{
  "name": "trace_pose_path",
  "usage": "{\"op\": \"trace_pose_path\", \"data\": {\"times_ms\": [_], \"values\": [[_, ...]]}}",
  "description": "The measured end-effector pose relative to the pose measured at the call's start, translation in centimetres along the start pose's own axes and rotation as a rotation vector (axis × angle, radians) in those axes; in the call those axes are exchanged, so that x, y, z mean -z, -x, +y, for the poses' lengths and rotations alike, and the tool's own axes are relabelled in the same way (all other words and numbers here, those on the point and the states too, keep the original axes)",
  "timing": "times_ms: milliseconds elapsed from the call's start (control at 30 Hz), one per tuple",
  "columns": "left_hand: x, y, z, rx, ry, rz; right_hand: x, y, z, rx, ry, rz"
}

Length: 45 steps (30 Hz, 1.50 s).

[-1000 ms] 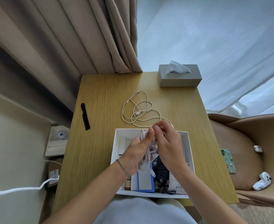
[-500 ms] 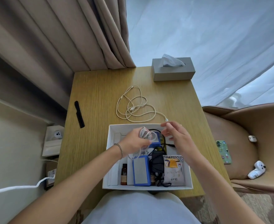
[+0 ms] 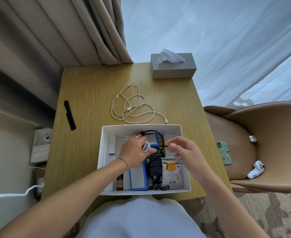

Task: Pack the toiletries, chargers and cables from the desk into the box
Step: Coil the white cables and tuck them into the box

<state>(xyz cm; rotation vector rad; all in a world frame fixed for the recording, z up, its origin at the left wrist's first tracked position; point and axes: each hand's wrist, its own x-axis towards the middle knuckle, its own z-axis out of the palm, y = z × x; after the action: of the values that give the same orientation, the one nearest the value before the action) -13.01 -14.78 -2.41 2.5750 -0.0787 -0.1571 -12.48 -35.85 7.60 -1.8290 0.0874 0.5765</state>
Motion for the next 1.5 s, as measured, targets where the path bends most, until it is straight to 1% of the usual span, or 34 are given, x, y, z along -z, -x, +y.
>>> {"op": "trace_pose_path", "data": {"times_ms": [67, 133, 333, 567, 667, 767, 900, 1000, 1133, 1267, 1367, 1500], "values": [[-0.2, 0.2, 0.1, -0.040, 0.000, 0.021, -0.2, -0.1, 0.0, 0.000, 0.009, -0.005], [-0.6, 0.5, 0.3, -0.031, 0.011, 0.006, -0.5, -0.2, 0.0, 0.006, 0.023, -0.015], [-0.9, 1.4, 0.7, -0.054, -0.083, -0.038, -1.1, -0.5, 0.1, 0.032, 0.056, -0.029], [2.8, 2.6, 1.1, -0.168, 0.008, 0.116, -1.7, -2.1, -0.8, 0.072, 0.047, -0.011], [5.2, 2.3, 1.2, -0.235, 0.041, 0.183, -1.7, -3.3, -1.9, 0.100, 0.031, 0.029], [7.5, 1.2, 1.3, -0.250, 0.036, 0.223, -1.3, -5.0, -3.5, 0.156, 0.079, 0.067], [9.8, -1.3, 1.2, -0.212, 0.052, 0.201, -0.5, -7.8, -5.6, 0.190, 0.127, 0.104], [10.7, -3.5, 0.7, -0.156, 0.049, 0.124, -0.1, -10.3, -6.6, 0.197, 0.187, 0.130], [11.1, -6.4, 0.0, -0.064, 0.065, 0.043, 0.3, -14.1, -6.7, 0.135, 0.284, 0.141], [10.8, -8.5, -1.2, 0.043, 0.086, -0.041, 0.1, -18.4, -5.6, 0.001, 0.422, 0.057], [10.4, -9.3, -2.3, 0.087, 0.100, -0.084, -0.5, -21.5, -4.5, -0.058, 0.543, -0.021], [9.6, -9.5, -3.3, 0.136, 0.122, -0.113, -1.3, -24.6, -3.0, -0.100, 0.752, -0.033]]}}
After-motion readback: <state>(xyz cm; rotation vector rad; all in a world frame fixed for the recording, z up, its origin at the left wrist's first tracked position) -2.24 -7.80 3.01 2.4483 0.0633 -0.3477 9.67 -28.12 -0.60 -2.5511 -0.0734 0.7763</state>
